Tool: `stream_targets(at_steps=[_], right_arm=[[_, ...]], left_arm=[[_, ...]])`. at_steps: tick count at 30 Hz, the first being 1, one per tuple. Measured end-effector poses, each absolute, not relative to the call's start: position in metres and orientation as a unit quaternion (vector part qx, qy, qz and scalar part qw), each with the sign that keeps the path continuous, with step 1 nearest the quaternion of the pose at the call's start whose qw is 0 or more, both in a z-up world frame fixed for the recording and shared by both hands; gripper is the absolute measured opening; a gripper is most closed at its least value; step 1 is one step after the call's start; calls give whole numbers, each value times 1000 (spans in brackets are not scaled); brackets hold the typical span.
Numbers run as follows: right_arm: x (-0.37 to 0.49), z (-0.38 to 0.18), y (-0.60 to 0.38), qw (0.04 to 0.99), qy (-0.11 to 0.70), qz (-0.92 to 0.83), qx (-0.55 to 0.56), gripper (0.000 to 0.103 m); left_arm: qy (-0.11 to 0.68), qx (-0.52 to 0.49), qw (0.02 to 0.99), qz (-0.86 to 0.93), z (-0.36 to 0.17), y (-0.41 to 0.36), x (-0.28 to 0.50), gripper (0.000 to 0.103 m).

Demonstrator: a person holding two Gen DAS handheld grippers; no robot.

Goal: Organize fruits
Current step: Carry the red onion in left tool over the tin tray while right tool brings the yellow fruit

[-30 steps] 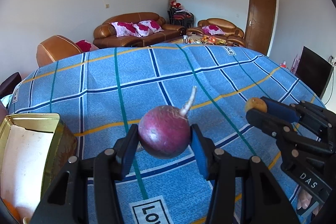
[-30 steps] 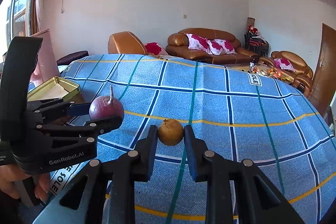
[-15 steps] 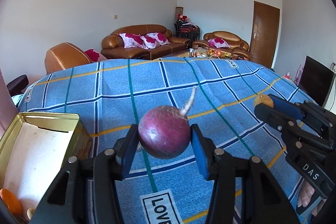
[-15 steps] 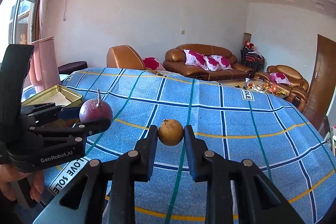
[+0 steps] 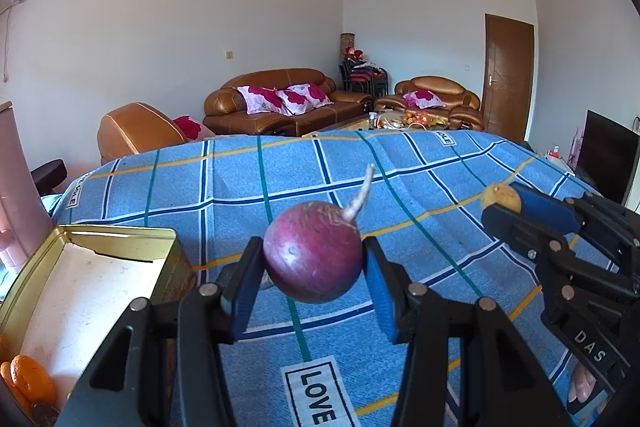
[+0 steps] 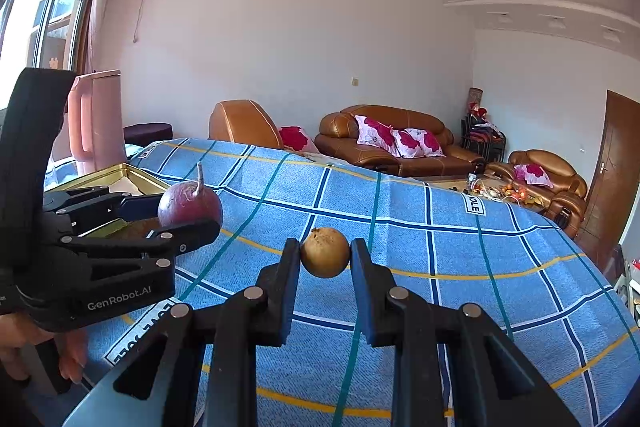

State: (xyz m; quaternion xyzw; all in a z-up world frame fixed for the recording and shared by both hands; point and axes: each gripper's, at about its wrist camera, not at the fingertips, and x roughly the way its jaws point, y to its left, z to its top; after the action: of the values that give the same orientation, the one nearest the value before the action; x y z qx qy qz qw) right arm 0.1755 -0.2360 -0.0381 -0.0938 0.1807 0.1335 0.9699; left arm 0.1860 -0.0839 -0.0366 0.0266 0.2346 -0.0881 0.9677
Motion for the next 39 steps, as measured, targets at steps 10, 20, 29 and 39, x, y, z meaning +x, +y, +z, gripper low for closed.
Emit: stream_targets(at_steps=[10, 20, 29, 39], right_arm=[[160, -35, -233, 976, 148, 125, -103, 27], [155, -34, -232, 975, 150, 141, -86, 27], [143, -36, -220, 970, 154, 165, -88, 27], [124, -36, -204, 966, 157, 185, -95, 27]], left_arm=[[225, 37, 970, -80, -36, -85, 172, 51], [222, 37, 970, -86, -35, -80, 153, 51], [212, 33, 973, -86, -32, -73, 137, 51], [210, 32, 974, -85, -31, -65, 122, 51]])
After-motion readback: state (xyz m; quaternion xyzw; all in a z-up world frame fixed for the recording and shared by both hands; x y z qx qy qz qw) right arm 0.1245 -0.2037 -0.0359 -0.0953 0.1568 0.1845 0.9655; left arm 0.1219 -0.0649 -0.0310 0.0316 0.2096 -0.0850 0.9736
